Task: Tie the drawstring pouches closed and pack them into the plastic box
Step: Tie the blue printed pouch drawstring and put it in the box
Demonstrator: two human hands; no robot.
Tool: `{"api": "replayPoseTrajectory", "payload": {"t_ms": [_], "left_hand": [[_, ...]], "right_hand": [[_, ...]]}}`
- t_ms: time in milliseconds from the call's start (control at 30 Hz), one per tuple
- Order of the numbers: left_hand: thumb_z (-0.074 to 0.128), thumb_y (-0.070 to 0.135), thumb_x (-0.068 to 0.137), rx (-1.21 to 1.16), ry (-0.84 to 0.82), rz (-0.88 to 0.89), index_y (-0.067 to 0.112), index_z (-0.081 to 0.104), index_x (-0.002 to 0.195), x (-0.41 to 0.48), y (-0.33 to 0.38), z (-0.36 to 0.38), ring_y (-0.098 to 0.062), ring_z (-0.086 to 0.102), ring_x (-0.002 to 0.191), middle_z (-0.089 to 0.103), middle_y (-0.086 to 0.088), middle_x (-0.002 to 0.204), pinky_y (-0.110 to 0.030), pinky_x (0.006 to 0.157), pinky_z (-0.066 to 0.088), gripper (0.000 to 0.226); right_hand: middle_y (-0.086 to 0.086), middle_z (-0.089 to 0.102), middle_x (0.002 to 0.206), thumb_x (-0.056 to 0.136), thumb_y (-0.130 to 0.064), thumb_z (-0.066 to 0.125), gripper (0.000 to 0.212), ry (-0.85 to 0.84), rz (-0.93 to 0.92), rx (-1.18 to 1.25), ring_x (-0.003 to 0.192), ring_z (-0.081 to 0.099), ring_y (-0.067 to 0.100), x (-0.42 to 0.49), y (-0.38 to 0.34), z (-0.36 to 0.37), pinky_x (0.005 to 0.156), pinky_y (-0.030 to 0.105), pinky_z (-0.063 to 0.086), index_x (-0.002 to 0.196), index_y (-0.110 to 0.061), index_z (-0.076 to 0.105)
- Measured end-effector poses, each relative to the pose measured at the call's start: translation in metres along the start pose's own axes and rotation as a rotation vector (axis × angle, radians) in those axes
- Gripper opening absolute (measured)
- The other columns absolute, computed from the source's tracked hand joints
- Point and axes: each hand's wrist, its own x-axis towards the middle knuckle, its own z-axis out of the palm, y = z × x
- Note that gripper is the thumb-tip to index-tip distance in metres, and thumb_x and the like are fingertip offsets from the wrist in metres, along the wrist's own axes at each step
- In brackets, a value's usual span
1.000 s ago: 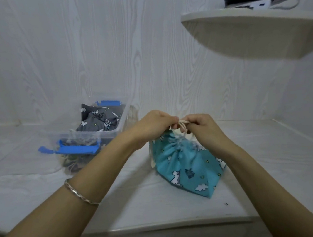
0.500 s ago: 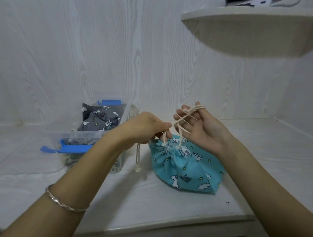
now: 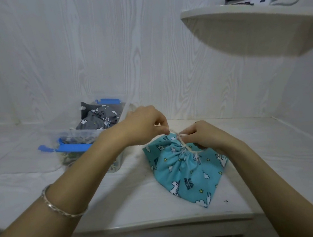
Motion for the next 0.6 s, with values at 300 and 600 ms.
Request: {"api": "replayPoseTrajectory", "payload": {"t_ms": [300, 600], "left_hand": [[0.059, 0.019, 0.094, -0.523, 0.235, -0.02, 0.009, 0.072, 0.103, 0.034, 0.017, 0.013, -0.003, 0.063, 0.06, 0.067, 0.006, 0.073, -0.014, 0.057, 0.05, 0.018], [0.063, 0.027, 0.089, -1.014, -0.323, -0.115, 0.015, 0.066, 0.12, 0.024, -0.015, 0.033, -0.017, 0.065, 0.103, 0.07, -0.008, 0.114, -0.036, 0.098, 0.049, 0.033]], "right_hand": [[0.008, 0.058, 0.075, 0.094, -0.032, 0.059, 0.026, -0.133, -0.219, 0.384, 0.068, 0.047, 0.024, -0.013, -0.003, 0.007, 0.064, 0.036, 0.037, 0.101, -0.012, 0.074], [-0.005, 0.049, 0.061, 0.084, -0.037, 0.066, 0.035, -0.084, -0.226, 0.555, 0.063, 0.041, 0.011, -0.014, 0.008, 0.006, 0.073, 0.029, 0.036, 0.087, -0.003, 0.072]]}}
